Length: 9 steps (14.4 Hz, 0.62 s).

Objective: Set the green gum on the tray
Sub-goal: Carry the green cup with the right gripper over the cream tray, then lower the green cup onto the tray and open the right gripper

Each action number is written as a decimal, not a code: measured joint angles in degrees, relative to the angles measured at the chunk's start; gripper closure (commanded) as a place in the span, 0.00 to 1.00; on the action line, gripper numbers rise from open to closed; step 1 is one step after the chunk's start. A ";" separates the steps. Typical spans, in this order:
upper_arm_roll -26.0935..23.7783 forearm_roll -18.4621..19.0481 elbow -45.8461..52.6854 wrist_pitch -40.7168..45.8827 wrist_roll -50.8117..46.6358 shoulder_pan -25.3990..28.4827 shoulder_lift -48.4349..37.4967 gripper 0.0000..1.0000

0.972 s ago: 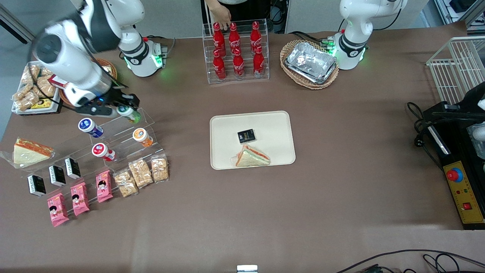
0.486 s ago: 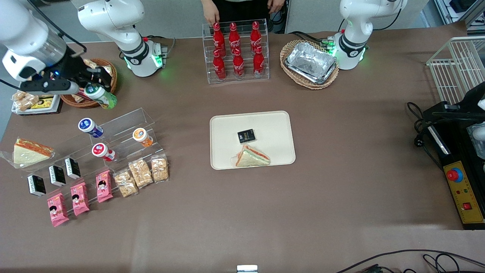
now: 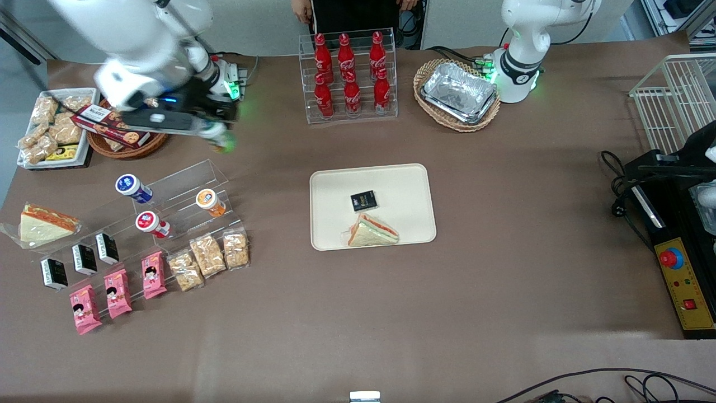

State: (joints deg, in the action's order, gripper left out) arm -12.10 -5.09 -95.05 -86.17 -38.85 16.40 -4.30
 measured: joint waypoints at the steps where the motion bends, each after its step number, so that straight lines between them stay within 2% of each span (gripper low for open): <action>1: -2.26 -0.01 0.02 -2.55 -3.36 0.12 1.85 0.61; 3: -5.35 -0.01 -0.42 -7.99 -8.47 0.76 6.05 0.61; 5: -6.06 -0.01 -2.35 -14.66 -10.33 1.95 10.30 0.61; 9: -6.11 -0.07 -13.74 -33.87 -10.58 4.68 15.42 0.61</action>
State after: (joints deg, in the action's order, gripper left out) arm -18.20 -5.16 -108.79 -120.04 -49.43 21.08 11.12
